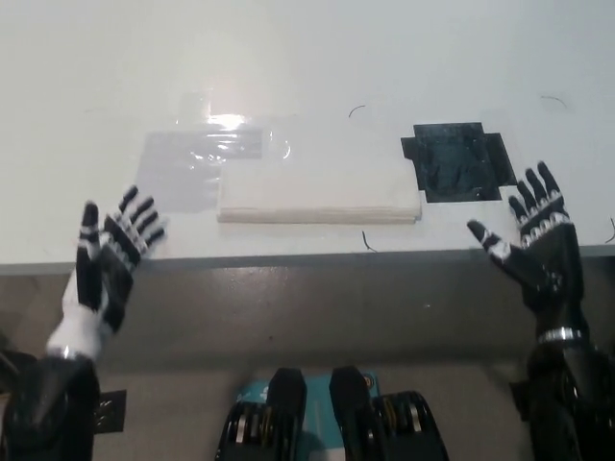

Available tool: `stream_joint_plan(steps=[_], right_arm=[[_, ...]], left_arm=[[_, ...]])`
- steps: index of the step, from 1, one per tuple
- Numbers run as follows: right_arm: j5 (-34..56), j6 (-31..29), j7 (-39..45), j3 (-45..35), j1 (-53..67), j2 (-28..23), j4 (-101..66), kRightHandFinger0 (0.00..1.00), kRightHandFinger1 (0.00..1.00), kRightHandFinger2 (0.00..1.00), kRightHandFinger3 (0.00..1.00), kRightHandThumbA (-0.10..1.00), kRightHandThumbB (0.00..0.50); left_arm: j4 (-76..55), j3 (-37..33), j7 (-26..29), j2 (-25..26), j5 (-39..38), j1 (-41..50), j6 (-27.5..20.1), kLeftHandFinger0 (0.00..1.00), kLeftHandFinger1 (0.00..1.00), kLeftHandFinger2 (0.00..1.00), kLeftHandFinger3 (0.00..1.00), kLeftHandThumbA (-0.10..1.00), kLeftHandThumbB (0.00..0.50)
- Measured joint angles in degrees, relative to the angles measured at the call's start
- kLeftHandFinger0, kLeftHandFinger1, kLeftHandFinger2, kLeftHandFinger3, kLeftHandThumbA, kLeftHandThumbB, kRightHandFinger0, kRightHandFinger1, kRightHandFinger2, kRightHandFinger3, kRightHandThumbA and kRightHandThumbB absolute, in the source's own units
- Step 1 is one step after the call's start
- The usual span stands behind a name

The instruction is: A stack of napkins is kept in the middle of the table close to the robot and the robot places both its hands sideways on the stack. Then it moves its hands away from each other while pressing down on the napkins to make them smooth

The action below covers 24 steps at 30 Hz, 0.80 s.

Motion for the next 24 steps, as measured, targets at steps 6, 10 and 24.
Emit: stream_joint_plan(steps=[6, 10, 24], right_arm=[[-1.12, 0.41, 0.01, 2.92, 9.77, 1.6, -12.94, 1.0, 1.0, 1.0, 1.0, 1.0, 0.245], [-2.38, 0.41, 0.04, 5.09, 14.91, 2.29, -20.9, 1.0, 1.0, 1.0, 1.0, 1.0, 0.216], [-9.73, -2.5, 0.64, 13.14, 22.79, 2.73, -33.58, 1.0, 1.0, 1.0, 1.0, 1.0, 0.188]], left_arm=[[-9.42, -1.87, -0.01, -0.97, 0.91, 8.98, -0.11, 1.0, 1.0, 1.0, 1.0, 1.0, 0.394], [-16.36, -2.96, -0.07, -1.15, 1.63, 14.69, -0.33, 1.0, 1.0, 1.0, 1.0, 1.0, 0.356], [-22.71, -6.85, -1.13, -0.72, 6.27, 23.32, -7.93, 1.0, 1.0, 1.0, 1.0, 1.0, 0.22]])
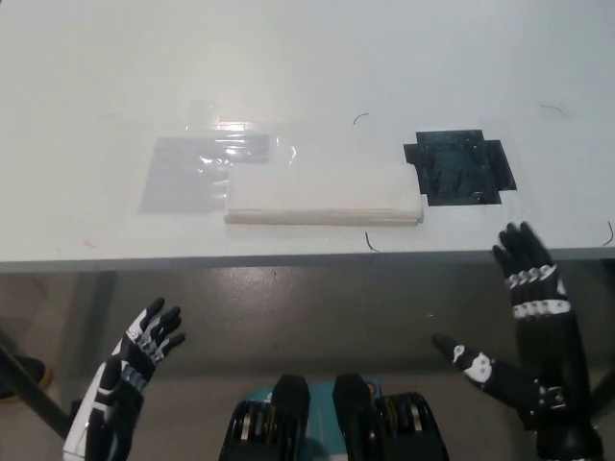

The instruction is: A stack of napkins is kept in the middle of the table close to the robot and the robot places both its hands sideways on the stack. Then it moves its hands away from each other while pressing down on the napkins to make them smooth

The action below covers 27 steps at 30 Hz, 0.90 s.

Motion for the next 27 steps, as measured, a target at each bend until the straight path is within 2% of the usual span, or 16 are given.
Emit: stream_joint_plan(steps=[3, 5, 6, 10, 16, 18, 21, 23, 27], right_arm=[[-0.39, -0.26, 0.0, -0.03, 0.29, -0.01, 2.93, 1.0, 1.0, 1.0, 1.0, 1.0, 0.15], [-0.61, -0.37, -0.06, -0.21, 0.6, -0.03, 4.69, 1.0, 1.0, 1.0, 1.0, 1.0, 0.145], [-0.73, -0.39, -0.13, -0.33, 0.58, -0.03, 5.55, 1.0, 1.0, 1.0, 1.0, 1.0, 0.149], [-1.28, -0.49, -0.26, -1.05, 0.38, -0.02, 8.63, 1.0, 1.0, 1.0, 1.0, 1.0, 0.114], [-1.43, -0.54, -0.26, -2.14, -0.77, -0.03, 11.04, 1.0, 1.0, 1.0, 1.0, 1.0, 0.137], [-1.48, -0.59, -0.26, -2.24, -0.95, 0.0, 11.14, 1.0, 1.0, 1.0, 1.0, 1.0, 0.129], [-1.47, -0.65, -0.26, -2.29, -0.9, 0.16, 11.4, 1.0, 1.0, 1.0, 1.0, 1.0, 0.09], [-1.43, -0.65, -0.24, -2.33, -0.92, 0.2, 11.79, 1.0, 1.0, 1.0, 1.0, 1.0, 0.107], [-1.38, -0.67, -0.23, -2.38, -0.92, 0.19, 12.07, 1.0, 1.0, 1.0, 1.0, 1.0, 0.102]], left_arm=[[1.79, -0.01, -0.01, 0.15, 0.14, -0.3, 0.0, 1.0, 1.0, 1.0, 1.0, 1.0, 0.208], [2.29, -0.03, -0.04, 0.15, 0.11, -0.38, 0.01, 1.0, 1.0, 1.0, 1.0, 1.0, 0.217], [2.81, -0.03, -0.04, 0.15, 0.1, -0.53, 0.02, 1.0, 1.0, 1.0, 1.0, 1.0, 0.204], [3.96, 0.03, -0.03, 0.15, 0.09, -0.78, 0.02, 1.0, 1.0, 1.0, 1.0, 1.0, 0.2], [5.79, 0.18, -0.01, 0.15, 0.1, -1.45, 0.03, 1.0, 1.0, 1.0, 1.0, 1.0, 0.218], [5.88, 0.24, -0.01, 0.15, 0.1, -1.77, 0.04, 1.0, 1.0, 1.0, 1.0, 1.0, 0.215], [5.88, 0.27, -0.01, 0.15, 0.1, -1.89, 0.22, 1.0, 1.0, 1.0, 1.0, 1.0, 0.183], [5.88, 0.29, 0.0, 0.15, 0.11, -2.04, 0.33, 1.0, 1.0, 1.0, 1.0, 1.0, 0.173], [5.88, 0.41, 0.01, 0.15, 0.1, -2.31, 0.43, 1.0, 1.0, 1.0, 1.0, 1.0, 0.182]])
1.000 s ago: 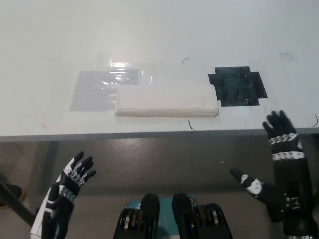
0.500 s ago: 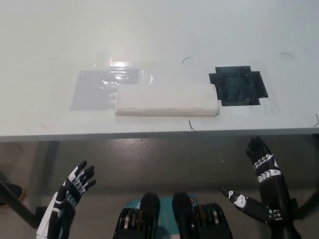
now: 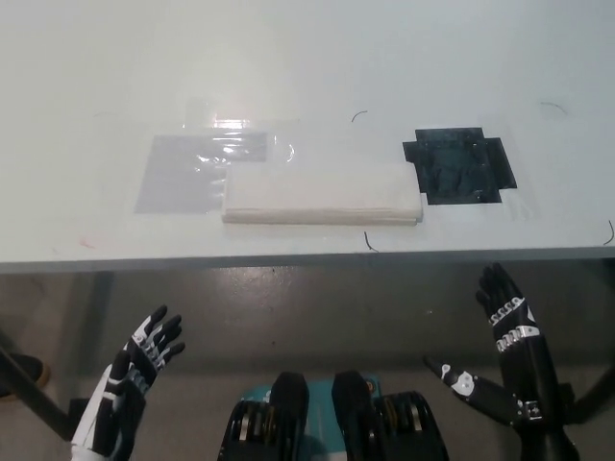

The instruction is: A stack of napkins is kept in the middle of the table close to the robot and the robot places both its hands sideways on the stack. Then it moves its hands away from each other while pressing down on the napkins to make them smooth

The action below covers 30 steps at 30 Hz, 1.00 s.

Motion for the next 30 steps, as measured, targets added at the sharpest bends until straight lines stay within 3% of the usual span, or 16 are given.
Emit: stream_joint_plan(steps=[6, 8, 11, 14, 24, 30], right_arm=[[-0.1, -0.01, -0.03, 0.05, 0.2, -0.06, -0.04, 1.0, 1.0, 1.0, 1.0, 1.0, 0.075], [-0.16, -0.01, -0.03, 0.06, 0.35, -0.12, -0.04, 1.0, 1.0, 1.0, 1.0, 1.0, 0.11], [-0.21, -0.02, -0.02, 0.08, 0.3, -0.13, -0.03, 1.0, 1.0, 1.0, 1.0, 1.0, 0.09], [-0.45, -0.02, -0.04, 0.19, 0.08, -0.12, -0.02, 1.0, 1.0, 1.0, 1.0, 1.0, 0.076], [-1.13, -0.03, -0.22, 0.43, -1.3, -0.12, 0.34, 1.0, 1.0, 1.0, 1.0, 1.0, 0.066], [-1.28, -0.03, -0.29, 0.52, -1.31, -0.15, 0.87, 1.0, 1.0, 1.0, 1.0, 1.0, 0.07]], left_arm=[[0.0, 0.6, 0.04, 0.0, 0.0, -0.26, 0.12, 1.0, 1.0, 1.0, 1.0, 1.0, 0.189], [0.0, 0.85, 0.08, 0.0, 0.0, -0.53, 0.26, 1.0, 1.0, 1.0, 1.0, 1.0, 0.187], [0.0, 1.05, 0.11, 0.0, 0.02, -1.08, 0.4, 1.0, 1.0, 1.0, 1.0, 1.0, 0.196], [0.0, 1.1, 0.11, 0.0, 0.06, -1.66, 0.45, 1.0, 1.0, 1.0, 1.0, 1.0, 0.164], [-0.01, 1.16, 0.3, -0.01, 0.77, -1.87, 0.81, 1.0, 1.0, 1.0, 1.0, 1.0, 0.136], [-0.01, 1.15, 0.36, -0.01, 1.36, -1.84, 1.09, 1.0, 1.0, 1.0, 1.0, 1.0, 0.156]])
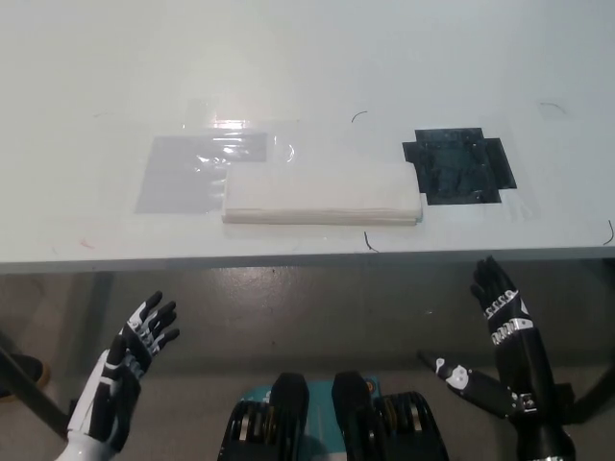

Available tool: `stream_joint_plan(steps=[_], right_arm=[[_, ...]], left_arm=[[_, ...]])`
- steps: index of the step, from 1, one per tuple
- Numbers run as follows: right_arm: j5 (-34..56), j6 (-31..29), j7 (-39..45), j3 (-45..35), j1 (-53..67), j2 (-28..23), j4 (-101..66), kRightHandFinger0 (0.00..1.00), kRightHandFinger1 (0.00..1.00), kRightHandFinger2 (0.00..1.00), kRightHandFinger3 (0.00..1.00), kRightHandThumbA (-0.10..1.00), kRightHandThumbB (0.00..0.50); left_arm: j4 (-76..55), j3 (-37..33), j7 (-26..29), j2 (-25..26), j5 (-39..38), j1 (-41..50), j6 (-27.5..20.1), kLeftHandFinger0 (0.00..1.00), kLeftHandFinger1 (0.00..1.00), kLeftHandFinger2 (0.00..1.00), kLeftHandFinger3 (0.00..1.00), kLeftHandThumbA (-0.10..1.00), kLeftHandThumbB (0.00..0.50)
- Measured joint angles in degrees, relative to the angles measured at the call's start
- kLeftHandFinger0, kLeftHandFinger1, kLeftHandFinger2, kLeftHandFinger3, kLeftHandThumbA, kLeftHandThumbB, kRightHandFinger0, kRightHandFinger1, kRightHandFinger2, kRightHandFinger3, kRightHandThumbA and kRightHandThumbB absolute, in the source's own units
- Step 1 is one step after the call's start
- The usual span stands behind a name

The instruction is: A stack of napkins is kept in the middle of the table close to the robot and the robot places both its hands sideways on the stack. Then it moves its hands away from each other while pressing down on the napkins to make them smooth

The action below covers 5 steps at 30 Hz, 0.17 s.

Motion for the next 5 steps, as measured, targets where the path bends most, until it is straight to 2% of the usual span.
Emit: stream_joint_plan(steps=[2, 5], right_arm=[[0.0, 0.0, 0.0, 0.04, 0.0, -0.02, 0.11, 1.0, 1.0, 1.0, 1.0, 1.0, 0.051], [-0.01, 0.0, 0.0, 0.06, -0.04, -0.07, 0.16, 1.0, 1.0, 1.0, 1.0, 1.0, 0.051]], left_arm=[[0.0, 0.0, 0.0, 0.0, 0.27, 0.04, 0.03, 1.0, 1.0, 1.0, 1.0, 1.0, 0.152], [0.0, 0.0, 0.05, 0.0, 0.59, 0.05, 0.07, 1.0, 1.0, 1.0, 1.0, 1.0, 0.15]])
